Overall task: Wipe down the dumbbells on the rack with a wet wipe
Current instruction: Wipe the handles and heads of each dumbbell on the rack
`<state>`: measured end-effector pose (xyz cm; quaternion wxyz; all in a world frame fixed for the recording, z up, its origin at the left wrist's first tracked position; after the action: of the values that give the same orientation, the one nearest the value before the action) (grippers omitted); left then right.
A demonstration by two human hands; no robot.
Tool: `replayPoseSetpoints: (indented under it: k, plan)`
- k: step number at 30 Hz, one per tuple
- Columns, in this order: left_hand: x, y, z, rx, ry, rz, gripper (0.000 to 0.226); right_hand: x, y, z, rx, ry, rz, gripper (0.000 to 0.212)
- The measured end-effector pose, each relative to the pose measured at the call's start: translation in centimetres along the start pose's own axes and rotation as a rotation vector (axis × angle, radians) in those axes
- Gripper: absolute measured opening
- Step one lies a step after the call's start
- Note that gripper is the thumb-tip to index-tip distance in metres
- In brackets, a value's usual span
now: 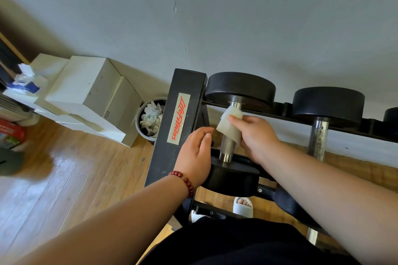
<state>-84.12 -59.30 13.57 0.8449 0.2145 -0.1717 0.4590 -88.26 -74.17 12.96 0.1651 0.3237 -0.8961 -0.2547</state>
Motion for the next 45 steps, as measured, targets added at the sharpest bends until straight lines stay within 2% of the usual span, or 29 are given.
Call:
replayPoseSetpoints:
  k: [3,5,7,11,15,18,22,24,27,32,35,38,41,45]
  plan:
    - [0.0,0.0,-0.1,0.008,-0.002,0.002,0.025,-0.1,-0.7,-1.4,0.023,-0.072,0.078,0.014]
    - [0.0,0.0,-0.1,0.013,-0.005,-0.002,0.024,-0.3,-0.2,-0.9,0.056,-0.03,0.05,0.01]
    - [0.0,0.0,-0.1,0.01,-0.008,-0.004,0.023,-0.2,0.4,0.0,0.048,-0.011,-0.014,0.024]
    - [0.1,0.0,-0.2,0.01,-0.004,0.0,0.023,0.0,-0.4,-0.8,-0.026,-0.078,-0.048,0.01]
    - [0.0,-0.1,-0.2,0.009,-0.006,0.003,0.023,-0.3,-0.5,-0.4,0.019,-0.069,-0.015,0.009]
    - [0.0,-0.1,-0.1,0.01,-0.003,0.006,0.023,0.0,0.1,0.2,-0.008,-0.03,-0.074,0.006]
    - [0.1,0.0,-0.1,0.012,0.002,0.012,0.024,-0.1,-0.5,-1.3,-0.056,-0.185,-0.105,0.006]
    - [0.0,0.0,-0.2,0.014,0.005,0.015,0.025,-0.3,-0.4,-0.8,-0.04,-0.153,-0.1,0.004]
    - [0.0,-0.1,-0.2,0.014,0.004,0.02,0.026,-0.6,0.3,0.2,0.004,-0.052,-0.108,0.02]
    - [0.1,0.0,-0.1,0.016,0.006,0.023,0.027,-1.2,-0.7,-0.4,0.02,-0.031,0.03,0.026]
    - [0.1,-0.1,-0.2,0.008,0.005,0.024,0.027,-1.4,-0.4,0.6,0.03,0.052,0.018,0.035]
    - [0.1,0.0,-0.2,0.005,0.009,0.026,0.028,-1.3,-0.5,0.7,-0.03,0.007,-0.055,0.027]
    - [0.1,0.0,-0.3,0.007,0.009,0.025,0.027,-1.4,-1.2,-0.4,-0.037,-0.11,-0.049,0.014]
    - [0.1,0.0,-0.2,0.01,0.007,0.016,0.024,-1.2,-0.2,0.8,-0.047,-0.037,-0.059,0.024]
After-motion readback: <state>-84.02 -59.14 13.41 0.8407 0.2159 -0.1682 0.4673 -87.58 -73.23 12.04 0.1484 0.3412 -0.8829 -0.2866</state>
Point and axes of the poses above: each hand's wrist, its own y-axis away from the middle knuckle, its own x-axis out of the back of the hand, z = x × y, the point moved 3 cm from there along -y, towards the middle knuckle, and after that the axes turned 4 degrees about z, right-handed, at the moved point
